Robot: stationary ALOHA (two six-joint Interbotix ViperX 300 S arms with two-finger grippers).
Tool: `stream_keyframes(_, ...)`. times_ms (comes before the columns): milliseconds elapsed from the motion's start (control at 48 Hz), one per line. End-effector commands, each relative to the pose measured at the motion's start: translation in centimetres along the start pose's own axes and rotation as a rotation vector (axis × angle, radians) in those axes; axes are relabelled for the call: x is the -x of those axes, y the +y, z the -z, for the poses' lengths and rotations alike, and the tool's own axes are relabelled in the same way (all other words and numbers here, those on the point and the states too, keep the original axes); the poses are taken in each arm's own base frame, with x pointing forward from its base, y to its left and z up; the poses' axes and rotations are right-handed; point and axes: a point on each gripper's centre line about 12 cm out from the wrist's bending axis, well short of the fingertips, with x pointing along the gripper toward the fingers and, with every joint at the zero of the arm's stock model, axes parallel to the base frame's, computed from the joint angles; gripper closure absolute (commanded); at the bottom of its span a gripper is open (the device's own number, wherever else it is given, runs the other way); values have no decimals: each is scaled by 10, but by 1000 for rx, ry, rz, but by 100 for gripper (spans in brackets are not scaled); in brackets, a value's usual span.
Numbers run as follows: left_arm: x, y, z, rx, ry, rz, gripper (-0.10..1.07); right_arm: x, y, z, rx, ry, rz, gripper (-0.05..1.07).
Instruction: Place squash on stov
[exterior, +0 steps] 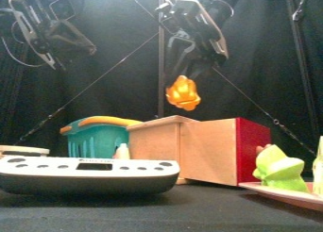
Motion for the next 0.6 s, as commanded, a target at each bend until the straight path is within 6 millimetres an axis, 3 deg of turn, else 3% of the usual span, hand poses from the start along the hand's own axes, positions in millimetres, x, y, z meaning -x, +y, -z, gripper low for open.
stream_keyframes(0,5,-4,-5,-33,-24,14,46,3,15,-19,-18,-66,-100,37)
stream_keyframes(167,14,-6,-4,-80,-43,21,46,-22,20,-18,-17,-66,-137,37)
stream_keyframes(312,15,-5,10,-71,-10,18,46,-42,21,-16,-18,-51,-127,37)
stream_keyframes(583,16,-7,11,-75,-9,32,46,-52,28,-23,-23,-62,-129,37)
